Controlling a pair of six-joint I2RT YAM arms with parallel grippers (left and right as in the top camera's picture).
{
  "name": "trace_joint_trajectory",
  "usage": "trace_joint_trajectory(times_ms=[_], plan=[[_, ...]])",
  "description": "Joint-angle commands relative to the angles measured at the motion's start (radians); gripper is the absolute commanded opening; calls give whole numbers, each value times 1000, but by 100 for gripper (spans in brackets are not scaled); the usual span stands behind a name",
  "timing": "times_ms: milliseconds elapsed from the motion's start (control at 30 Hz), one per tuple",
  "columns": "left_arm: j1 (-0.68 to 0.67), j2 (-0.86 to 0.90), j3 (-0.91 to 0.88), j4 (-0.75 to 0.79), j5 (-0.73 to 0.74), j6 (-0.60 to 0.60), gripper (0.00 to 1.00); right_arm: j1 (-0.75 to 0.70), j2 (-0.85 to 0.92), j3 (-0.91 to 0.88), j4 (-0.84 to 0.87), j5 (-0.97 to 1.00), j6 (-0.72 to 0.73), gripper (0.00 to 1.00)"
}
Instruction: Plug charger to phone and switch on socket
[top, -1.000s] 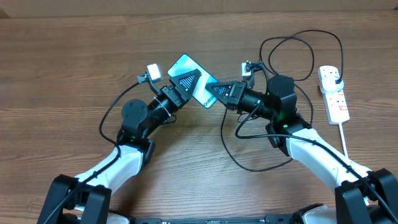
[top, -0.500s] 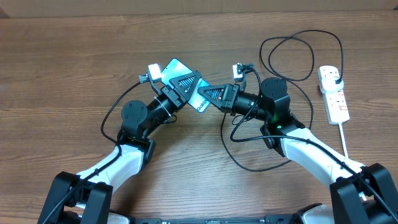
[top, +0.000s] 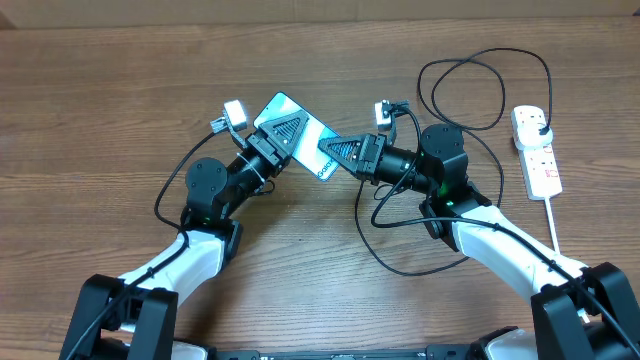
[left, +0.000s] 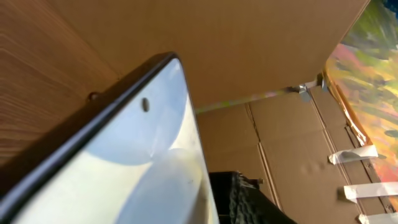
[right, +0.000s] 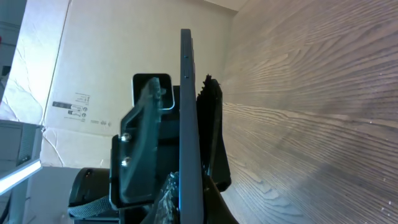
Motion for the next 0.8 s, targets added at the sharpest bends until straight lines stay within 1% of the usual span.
trace_joint_trajectory(times_ms=[0, 267, 300, 333, 367, 433, 467, 500, 533, 567, 667, 767], plan=[[7, -13, 5, 26, 8, 15, 34, -11, 15, 9, -10, 51, -7, 4], [7, -13, 5, 26, 8, 8, 11, -11, 15, 9, -10, 48, -7, 3], [7, -13, 5, 26, 8, 8, 6, -11, 15, 9, -10, 43, -8, 4], [8, -13, 5, 26, 8, 6, 5, -12, 15, 9, -8, 35, -17, 25], [9, -13, 5, 23, 8, -3, 4, -15, 15, 9, -2, 22, -36, 38], [19, -13, 5, -3, 12, -53, 4, -46, 13, 9, 45, -69, -119, 60], [26, -13, 5, -21, 21, -80, 4, -67, 11, 10, 68, -115, -138, 67], [37, -13, 5, -43, 38, -106, 4, -93, 6, 9, 94, -165, -152, 76], [53, -13, 5, -75, 60, -132, 4, -126, 0, 9, 120, -217, -163, 89], [68, -13, 6, -100, 82, -146, 4, -161, -11, 9, 137, -258, -163, 93], [118, -12, 15, -200, 160, -190, 4, -244, -52, 9, 143, -343, -196, 93], [159, -5, 53, -310, 256, -219, 4, -283, -98, 9, 71, -365, -251, 94]])
